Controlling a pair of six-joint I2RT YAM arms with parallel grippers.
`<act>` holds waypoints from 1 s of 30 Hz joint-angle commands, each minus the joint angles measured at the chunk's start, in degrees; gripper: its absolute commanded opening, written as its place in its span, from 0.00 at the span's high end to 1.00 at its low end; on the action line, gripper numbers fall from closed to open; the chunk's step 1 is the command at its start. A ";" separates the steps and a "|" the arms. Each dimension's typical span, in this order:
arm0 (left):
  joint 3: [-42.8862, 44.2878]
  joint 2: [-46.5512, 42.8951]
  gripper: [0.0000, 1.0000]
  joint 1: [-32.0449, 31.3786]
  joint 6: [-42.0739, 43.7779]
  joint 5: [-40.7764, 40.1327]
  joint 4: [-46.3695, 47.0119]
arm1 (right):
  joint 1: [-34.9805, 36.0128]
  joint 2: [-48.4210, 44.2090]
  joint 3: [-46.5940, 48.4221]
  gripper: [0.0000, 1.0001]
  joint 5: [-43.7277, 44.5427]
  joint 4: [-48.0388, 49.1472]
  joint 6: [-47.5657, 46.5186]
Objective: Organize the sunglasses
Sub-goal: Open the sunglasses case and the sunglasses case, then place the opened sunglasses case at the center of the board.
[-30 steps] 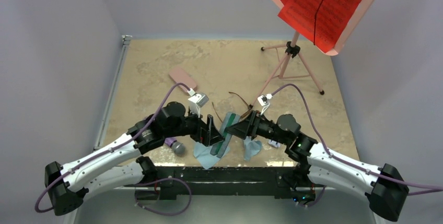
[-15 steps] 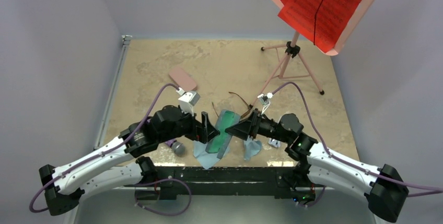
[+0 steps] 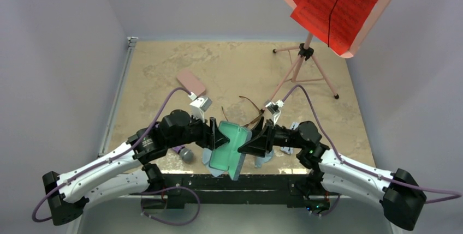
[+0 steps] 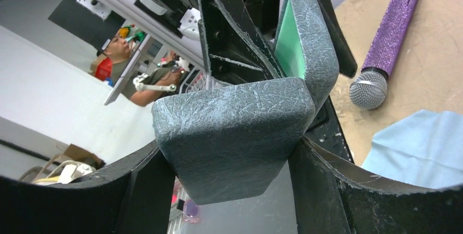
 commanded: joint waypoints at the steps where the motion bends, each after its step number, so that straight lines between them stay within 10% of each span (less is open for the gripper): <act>1: -1.52 -0.57 0.43 0.24 1.06 6.53 5.93 | 1.06 -2.08 2.62 1.00 -2.98 9.17 0.68; 6: -1.55 -2.91 0.87 0.25 -0.09 5.37 5.04 | 1.06 -5.09 4.56 0.97 3.10 -4.49 -3.34; 10: 1.09 -2.29 1.00 0.29 0.15 -1.48 -1.28 | 1.08 -7.34 5.39 0.28 8.62 -12.63 -4.80; 12: 3.38 -1.32 1.00 0.28 0.80 -6.98 -6.13 | 1.06 -9.38 6.45 0.16 13.66 -20.34 -6.98; 21: 14.39 11.88 1.00 0.76 6.92 -33.27 -23.77 | 1.06 -18.73 11.26 0.07 47.82 -58.71 -9.07; 30: 19.73 28.83 1.00 11.65 28.71 -36.57 -18.33 | 1.06 -17.45 11.84 0.06 47.09 -59.42 -11.50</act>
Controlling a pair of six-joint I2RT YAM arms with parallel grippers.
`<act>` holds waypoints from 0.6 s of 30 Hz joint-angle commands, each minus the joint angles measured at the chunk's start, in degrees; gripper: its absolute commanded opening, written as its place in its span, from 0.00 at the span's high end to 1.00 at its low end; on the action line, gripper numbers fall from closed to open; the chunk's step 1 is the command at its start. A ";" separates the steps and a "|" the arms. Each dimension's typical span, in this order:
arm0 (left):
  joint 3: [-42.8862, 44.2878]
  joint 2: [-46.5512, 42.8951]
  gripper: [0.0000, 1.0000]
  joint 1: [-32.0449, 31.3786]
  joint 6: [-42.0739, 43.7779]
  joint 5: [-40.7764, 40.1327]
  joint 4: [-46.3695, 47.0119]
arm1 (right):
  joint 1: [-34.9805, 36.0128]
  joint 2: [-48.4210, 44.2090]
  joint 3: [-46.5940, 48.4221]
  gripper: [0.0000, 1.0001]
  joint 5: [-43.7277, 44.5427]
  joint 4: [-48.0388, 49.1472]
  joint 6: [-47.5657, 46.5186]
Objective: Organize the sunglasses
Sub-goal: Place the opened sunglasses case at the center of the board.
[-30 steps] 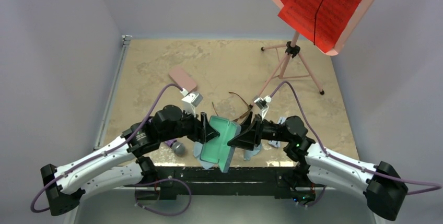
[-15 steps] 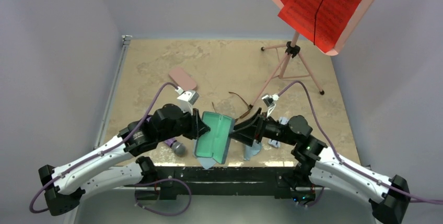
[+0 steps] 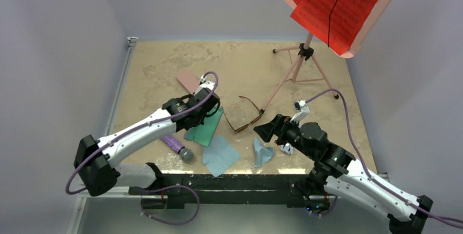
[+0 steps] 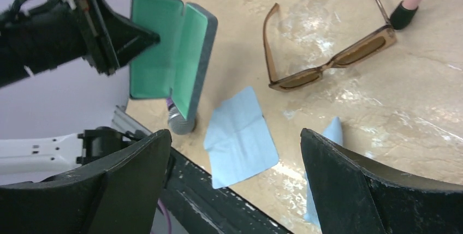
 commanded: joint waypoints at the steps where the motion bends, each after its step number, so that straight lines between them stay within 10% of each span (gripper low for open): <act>1: 1.48 2.67 1.00 8.47 13.96 0.05 7.05 | -0.01 1.79 2.33 0.06 2.05 -1.21 -2.47; 18: 8.53 25.34 1.00 12.08 37.98 -2.68 14.71 | -0.01 0.95 2.09 0.06 2.14 -2.39 -3.44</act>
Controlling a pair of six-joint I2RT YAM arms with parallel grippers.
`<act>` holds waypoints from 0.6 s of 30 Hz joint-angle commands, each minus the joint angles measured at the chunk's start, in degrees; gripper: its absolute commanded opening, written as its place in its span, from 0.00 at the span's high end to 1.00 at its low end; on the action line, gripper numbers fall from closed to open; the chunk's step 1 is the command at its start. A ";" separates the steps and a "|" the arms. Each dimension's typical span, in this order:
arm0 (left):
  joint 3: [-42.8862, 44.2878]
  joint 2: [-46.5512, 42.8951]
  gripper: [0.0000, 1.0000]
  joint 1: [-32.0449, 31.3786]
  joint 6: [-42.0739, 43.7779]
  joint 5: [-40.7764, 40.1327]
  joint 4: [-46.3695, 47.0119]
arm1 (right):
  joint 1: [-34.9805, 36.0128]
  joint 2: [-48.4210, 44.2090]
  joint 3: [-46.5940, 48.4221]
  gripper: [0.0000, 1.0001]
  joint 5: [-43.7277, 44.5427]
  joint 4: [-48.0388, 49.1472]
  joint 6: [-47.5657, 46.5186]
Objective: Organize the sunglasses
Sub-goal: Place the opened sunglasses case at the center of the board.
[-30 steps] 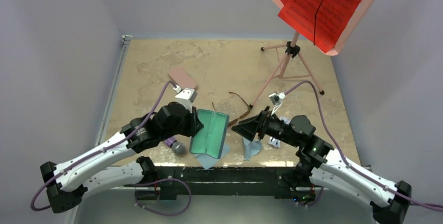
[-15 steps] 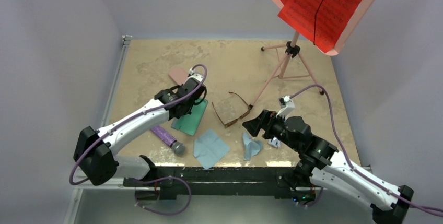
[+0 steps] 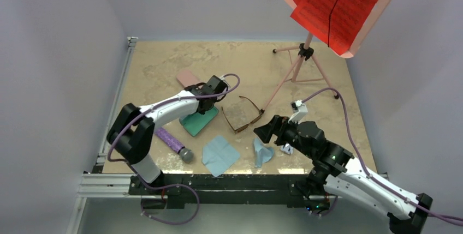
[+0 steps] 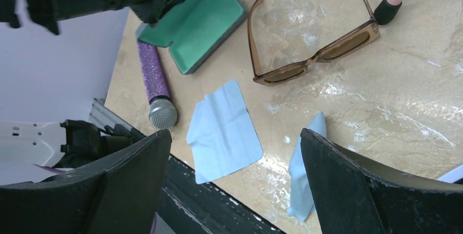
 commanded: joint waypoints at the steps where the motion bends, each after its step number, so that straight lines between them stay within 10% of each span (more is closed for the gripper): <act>1: 5.34 4.77 1.00 0.40 5.04 -5.17 1.54 | -0.01 -1.58 1.45 0.06 1.68 -0.27 -0.53; 6: 5.05 4.55 0.97 0.57 5.22 -2.36 2.42 | -0.01 -2.81 1.12 0.06 2.36 -0.67 -0.36; 12: 5.86 3.05 0.39 0.63 3.53 -0.87 -0.47 | -0.01 -2.77 1.25 0.05 2.24 -1.03 -0.38; 18: 5.82 0.90 0.24 0.62 1.63 -0.41 -1.79 | -0.01 -2.62 2.17 0.04 1.98 -1.81 -1.08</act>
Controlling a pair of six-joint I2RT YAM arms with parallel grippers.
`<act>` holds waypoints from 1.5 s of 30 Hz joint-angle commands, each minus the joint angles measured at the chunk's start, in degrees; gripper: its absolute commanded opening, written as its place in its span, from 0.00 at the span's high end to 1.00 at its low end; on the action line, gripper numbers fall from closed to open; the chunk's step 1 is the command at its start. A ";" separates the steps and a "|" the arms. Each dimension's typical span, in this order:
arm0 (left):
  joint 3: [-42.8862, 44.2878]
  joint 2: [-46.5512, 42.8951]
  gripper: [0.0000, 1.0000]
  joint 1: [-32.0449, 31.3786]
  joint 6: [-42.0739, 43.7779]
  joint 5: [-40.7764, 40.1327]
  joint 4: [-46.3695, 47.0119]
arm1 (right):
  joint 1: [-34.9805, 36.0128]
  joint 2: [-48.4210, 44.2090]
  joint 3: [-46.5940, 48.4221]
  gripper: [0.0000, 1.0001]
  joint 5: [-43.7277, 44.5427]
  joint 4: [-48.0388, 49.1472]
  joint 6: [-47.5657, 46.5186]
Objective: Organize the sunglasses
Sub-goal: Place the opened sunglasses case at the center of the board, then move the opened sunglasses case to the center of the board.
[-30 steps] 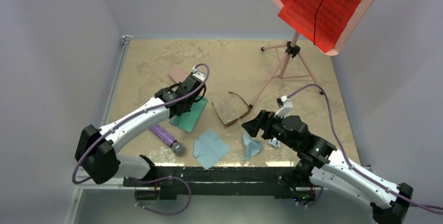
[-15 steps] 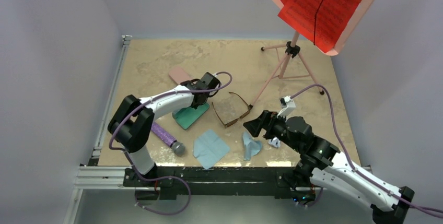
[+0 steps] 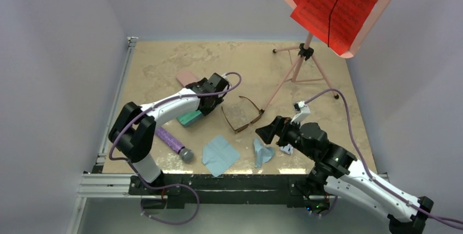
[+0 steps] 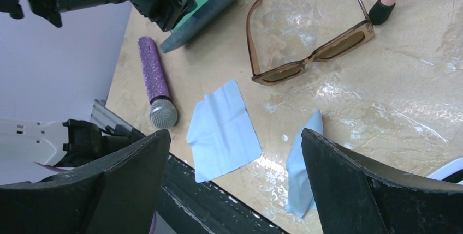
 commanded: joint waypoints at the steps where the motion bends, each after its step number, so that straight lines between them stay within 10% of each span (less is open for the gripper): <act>1: 2.47 -4.23 0.23 0.31 -2.28 0.67 -1.90 | -0.01 -0.08 2.25 0.04 1.26 -0.09 -1.14; 12: -1.76 -23.50 0.00 0.22 -24.63 5.53 -2.71 | 0.35 9.24 6.64 0.07 -2.56 -2.33 -2.21; 23: -33.15 -62.55 0.00 0.38 -42.35 14.53 18.65 | 12.31 26.89 17.28 0.09 4.20 -5.44 1.36; 45: -25.97 -24.45 0.00 0.75 -44.89 18.49 22.50 | 13.10 20.80 12.77 0.09 6.22 -4.96 3.64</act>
